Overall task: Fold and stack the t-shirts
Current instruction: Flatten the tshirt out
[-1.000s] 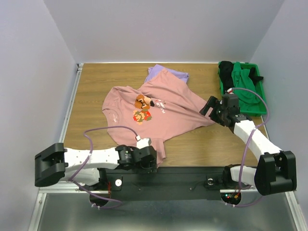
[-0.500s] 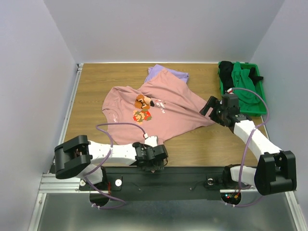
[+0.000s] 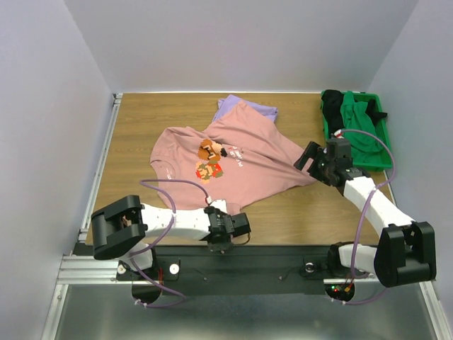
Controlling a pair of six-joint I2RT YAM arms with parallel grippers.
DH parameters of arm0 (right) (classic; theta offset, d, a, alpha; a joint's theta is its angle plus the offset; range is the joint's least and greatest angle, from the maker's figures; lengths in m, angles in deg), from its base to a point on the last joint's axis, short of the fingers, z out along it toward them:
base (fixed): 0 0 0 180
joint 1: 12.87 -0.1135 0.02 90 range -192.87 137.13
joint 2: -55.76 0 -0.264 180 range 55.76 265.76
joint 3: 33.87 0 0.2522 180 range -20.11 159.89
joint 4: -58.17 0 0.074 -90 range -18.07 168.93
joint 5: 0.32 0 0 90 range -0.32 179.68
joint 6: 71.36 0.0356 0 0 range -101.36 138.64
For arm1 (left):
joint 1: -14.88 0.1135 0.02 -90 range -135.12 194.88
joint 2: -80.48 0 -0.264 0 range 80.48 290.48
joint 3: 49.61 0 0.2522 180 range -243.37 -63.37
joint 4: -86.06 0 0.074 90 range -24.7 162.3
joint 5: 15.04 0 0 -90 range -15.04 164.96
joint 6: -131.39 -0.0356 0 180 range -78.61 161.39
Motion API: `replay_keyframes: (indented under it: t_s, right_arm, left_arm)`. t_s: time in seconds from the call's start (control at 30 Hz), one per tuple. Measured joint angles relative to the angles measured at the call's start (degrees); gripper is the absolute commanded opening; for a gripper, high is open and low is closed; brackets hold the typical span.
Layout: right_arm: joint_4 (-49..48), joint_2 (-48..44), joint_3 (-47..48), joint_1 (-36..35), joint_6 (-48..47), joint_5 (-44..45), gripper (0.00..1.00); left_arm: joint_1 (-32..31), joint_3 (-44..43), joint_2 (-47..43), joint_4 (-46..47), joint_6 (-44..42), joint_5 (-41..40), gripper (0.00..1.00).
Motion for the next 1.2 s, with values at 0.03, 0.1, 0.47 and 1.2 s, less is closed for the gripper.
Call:
replay_keyframes:
  t_s: [0.03, 0.1, 0.47, 1.2]
  right_arm:
    - [0.0, 0.0, 0.0, 0.0, -0.02, 0.02, 1.0]
    - [0.0, -0.02, -0.02, 0.0, -0.02, 0.04, 1.0]
    - [3.17, -4.92, -1.97, 0.0, 0.72, 5.44, 1.0]
    - [5.4, 0.98, -7.1, -5.38, 4.33, 4.11, 0.89]
  left_arm:
    - [0.35, 0.0, -0.37, -0.7, 0.55, 0.02, 0.0]
    - [1.66, 0.0, -1.2, -2.14, 1.22, 0.7, 0.0]
    - [21.9, -0.02, -16.24, -12.2, 2.32, -19.32, 0.0]
    - [41.92, 2.78, -30.18, -2.38, -15.34, -23.74, 0.0]
